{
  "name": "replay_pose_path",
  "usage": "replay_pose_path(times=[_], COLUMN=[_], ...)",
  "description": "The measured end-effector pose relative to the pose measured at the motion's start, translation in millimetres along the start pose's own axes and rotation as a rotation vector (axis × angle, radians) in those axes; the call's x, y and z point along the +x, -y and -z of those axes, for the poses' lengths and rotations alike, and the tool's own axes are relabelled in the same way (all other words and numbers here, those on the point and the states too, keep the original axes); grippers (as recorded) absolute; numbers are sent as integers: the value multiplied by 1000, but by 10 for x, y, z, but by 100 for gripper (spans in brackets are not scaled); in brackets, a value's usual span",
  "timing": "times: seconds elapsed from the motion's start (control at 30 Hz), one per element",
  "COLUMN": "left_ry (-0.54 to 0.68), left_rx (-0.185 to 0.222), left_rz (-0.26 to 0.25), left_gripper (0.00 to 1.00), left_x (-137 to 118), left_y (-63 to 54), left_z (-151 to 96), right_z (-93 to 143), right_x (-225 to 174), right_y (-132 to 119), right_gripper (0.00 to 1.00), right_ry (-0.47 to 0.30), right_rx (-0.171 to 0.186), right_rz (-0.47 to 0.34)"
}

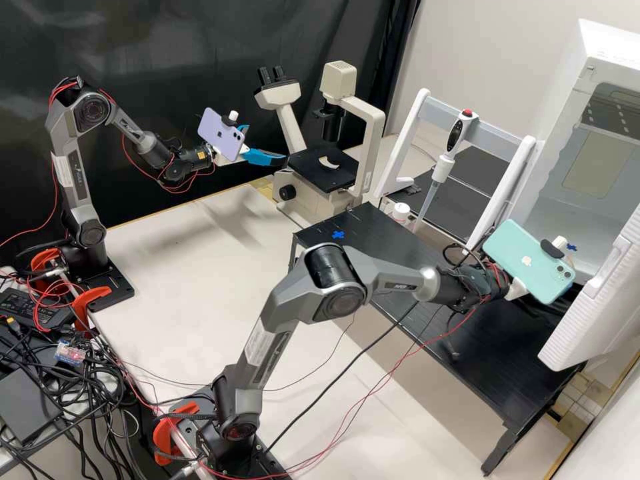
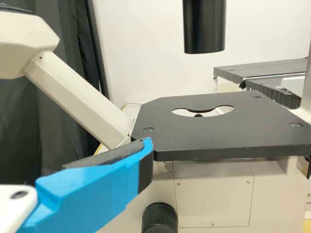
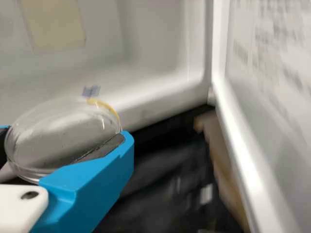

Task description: Move the petri dish to the microscope

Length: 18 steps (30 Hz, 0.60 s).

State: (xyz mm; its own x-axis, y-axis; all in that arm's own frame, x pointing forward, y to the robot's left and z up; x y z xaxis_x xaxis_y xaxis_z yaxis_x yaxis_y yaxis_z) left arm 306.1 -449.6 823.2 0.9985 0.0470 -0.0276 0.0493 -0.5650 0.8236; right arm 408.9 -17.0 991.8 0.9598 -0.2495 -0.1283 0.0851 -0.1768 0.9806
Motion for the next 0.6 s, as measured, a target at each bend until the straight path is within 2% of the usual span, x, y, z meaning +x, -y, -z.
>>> replay_pose_path(times=[0.07,0.17,0.3,0.6], left_ry=[0,0,0,0], left_rx=[0,0,0,0], left_rz=[0,0,0,0], left_gripper=[100,100,100,100], left_x=[0,0,0,0], left_y=[0,0,0,0], left_z=[0,0,0,0], right_z=[-31,-8,53,258], right_x=[-172,-480,-891,-1526], right_y=[67,153,326,698], right_gripper=[0,0,0,0], right_ry=[9,-7,-52,-215], right_rx=[-3,-26,-73,-216], right_rz=[20,38,70,127])
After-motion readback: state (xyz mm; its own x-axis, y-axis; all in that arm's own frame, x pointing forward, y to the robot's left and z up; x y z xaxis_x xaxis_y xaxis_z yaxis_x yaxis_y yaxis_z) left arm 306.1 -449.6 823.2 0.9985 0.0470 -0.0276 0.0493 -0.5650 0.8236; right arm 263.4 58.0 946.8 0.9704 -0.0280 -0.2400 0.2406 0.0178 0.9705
